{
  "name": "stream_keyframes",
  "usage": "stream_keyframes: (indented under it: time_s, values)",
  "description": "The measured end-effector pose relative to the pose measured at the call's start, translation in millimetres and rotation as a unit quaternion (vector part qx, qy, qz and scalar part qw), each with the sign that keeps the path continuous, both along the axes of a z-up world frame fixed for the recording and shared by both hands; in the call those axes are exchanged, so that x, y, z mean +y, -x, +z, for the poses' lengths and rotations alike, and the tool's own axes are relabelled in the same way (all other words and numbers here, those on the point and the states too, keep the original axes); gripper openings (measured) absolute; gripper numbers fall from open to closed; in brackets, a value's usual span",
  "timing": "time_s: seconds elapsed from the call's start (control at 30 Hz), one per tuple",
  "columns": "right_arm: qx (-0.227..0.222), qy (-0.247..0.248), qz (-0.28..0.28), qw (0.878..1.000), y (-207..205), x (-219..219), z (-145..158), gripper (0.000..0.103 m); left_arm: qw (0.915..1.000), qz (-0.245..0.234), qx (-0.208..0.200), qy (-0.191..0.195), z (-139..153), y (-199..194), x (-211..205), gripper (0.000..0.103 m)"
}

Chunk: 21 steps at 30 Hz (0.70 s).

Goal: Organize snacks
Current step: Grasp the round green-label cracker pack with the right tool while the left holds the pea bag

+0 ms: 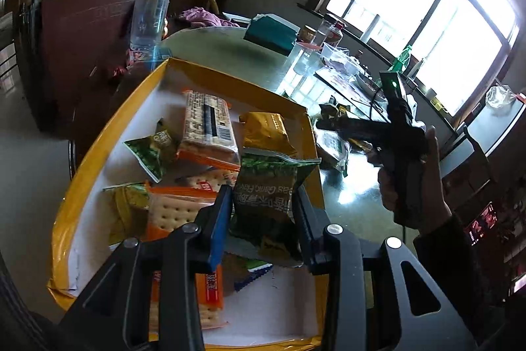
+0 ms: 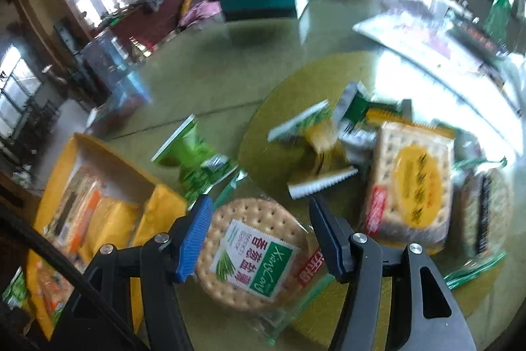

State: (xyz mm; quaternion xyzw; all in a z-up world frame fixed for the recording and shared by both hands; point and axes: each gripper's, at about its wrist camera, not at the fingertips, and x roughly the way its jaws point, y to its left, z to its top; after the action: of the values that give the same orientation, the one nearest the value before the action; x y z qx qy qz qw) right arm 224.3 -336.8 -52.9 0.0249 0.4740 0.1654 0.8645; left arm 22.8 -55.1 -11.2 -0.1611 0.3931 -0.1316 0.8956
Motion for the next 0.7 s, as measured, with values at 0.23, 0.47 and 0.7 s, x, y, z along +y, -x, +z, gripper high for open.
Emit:
stream_keyframes:
  time_s: [0.23,0.47,0.7]
  values:
    - [0.012,-0.030,0.020,0.999,38,0,-1,0.076,1.0000,0.001,0.005,0.001,-2,1,1,0.039]
    - [-0.013,0.041,0.029,0.999,66,23,-11,0.078,0.9998,0.008,0.008,-0.016,-3,8,-1,0.039]
    - [-0.016,0.050,-0.033,0.998,108,15,-11,0.074,0.9991,0.007,0.026,-0.032,-11,7,-8,0.039]
